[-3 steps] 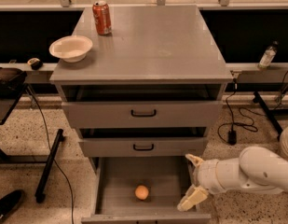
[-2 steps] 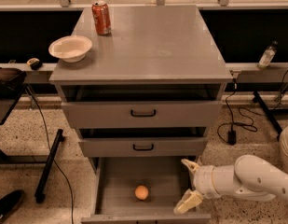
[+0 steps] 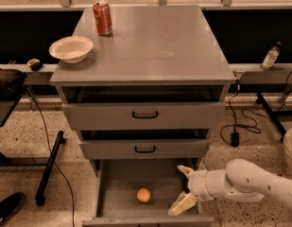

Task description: Pick orange from bottom drawer and place on counter

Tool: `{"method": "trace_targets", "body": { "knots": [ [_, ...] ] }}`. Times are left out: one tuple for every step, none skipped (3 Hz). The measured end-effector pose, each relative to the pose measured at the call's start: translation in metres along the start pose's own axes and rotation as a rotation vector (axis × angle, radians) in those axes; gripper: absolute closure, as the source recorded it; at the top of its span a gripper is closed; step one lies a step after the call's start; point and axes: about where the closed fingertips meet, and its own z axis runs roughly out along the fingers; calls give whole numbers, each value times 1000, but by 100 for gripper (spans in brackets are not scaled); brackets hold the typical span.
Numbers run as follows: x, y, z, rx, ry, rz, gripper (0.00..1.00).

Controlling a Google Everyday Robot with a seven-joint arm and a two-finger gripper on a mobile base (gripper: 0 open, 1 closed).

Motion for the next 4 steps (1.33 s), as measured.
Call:
{"method": "trace_targets", "body": {
  "knots": [
    [36, -11, 58, -18, -3, 107, 0],
    [73, -15, 105, -28, -16, 206, 0],
    [94, -19, 132, -65, -86, 226, 0],
    [94, -15, 136, -103, -110, 228, 0]
  ]
}}
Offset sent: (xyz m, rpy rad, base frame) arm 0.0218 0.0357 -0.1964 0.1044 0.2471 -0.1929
